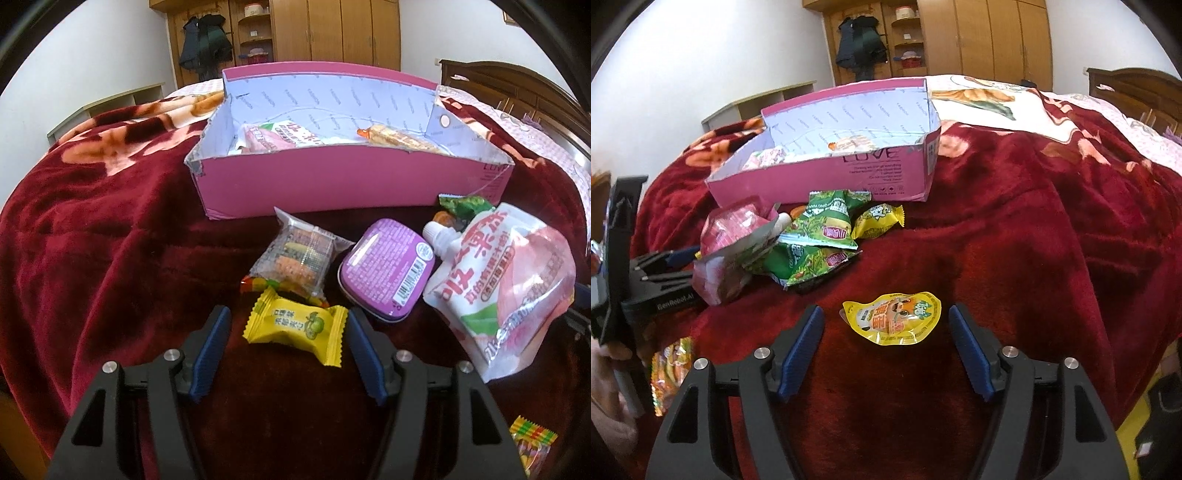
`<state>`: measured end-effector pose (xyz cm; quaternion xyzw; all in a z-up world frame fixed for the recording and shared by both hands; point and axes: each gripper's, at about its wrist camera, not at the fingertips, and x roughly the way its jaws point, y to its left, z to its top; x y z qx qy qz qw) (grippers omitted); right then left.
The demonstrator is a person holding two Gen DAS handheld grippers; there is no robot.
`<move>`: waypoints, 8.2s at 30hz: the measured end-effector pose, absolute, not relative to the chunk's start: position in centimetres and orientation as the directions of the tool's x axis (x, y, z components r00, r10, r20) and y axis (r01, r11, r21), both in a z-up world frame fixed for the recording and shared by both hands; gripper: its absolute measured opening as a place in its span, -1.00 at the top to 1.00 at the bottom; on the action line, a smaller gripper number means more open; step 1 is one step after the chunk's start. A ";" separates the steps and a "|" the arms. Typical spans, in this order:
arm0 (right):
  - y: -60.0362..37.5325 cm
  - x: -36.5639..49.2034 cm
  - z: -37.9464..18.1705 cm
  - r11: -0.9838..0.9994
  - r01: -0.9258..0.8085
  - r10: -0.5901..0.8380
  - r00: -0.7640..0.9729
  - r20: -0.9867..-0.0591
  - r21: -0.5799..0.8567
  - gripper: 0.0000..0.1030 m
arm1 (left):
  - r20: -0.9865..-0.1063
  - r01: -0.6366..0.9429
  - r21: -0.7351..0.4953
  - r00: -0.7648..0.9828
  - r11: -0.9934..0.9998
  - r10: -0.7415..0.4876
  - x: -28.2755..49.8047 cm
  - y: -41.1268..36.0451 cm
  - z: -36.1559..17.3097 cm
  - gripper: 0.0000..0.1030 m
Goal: Organize snacks
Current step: 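Grasp the yellow candy with the left tool while the right tool grasps the jelly pouch, then carry the yellow candy and jelly pouch over the pink box, then open both tools to drop the candy and jelly pouch into the box, then withdraw both tools from the box toward the snacks on the blanket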
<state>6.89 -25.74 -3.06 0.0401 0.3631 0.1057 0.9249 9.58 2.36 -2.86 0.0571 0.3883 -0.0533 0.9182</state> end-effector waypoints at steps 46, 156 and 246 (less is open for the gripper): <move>-25.5 5.8 -3.0 0.981 -0.153 0.194 0.770 -0.607 0.120 0.45 | -0.675 0.133 -0.057 0.725 0.989 -0.137 5.8 3.1 -0.8 0.15; -21.8 24.7 1.9 0.970 -0.210 0.242 0.788 -0.566 0.122 0.03 | -0.648 0.109 0.024 0.759 0.994 -0.068 24.6 -0.9 3.6 -0.39; -23.2 8.5 -0.9 0.935 -0.227 0.348 0.731 -0.587 0.272 -0.01 | -0.698 0.019 -0.063 0.714 0.998 -0.058 9.7 4.3 -1.0 0.10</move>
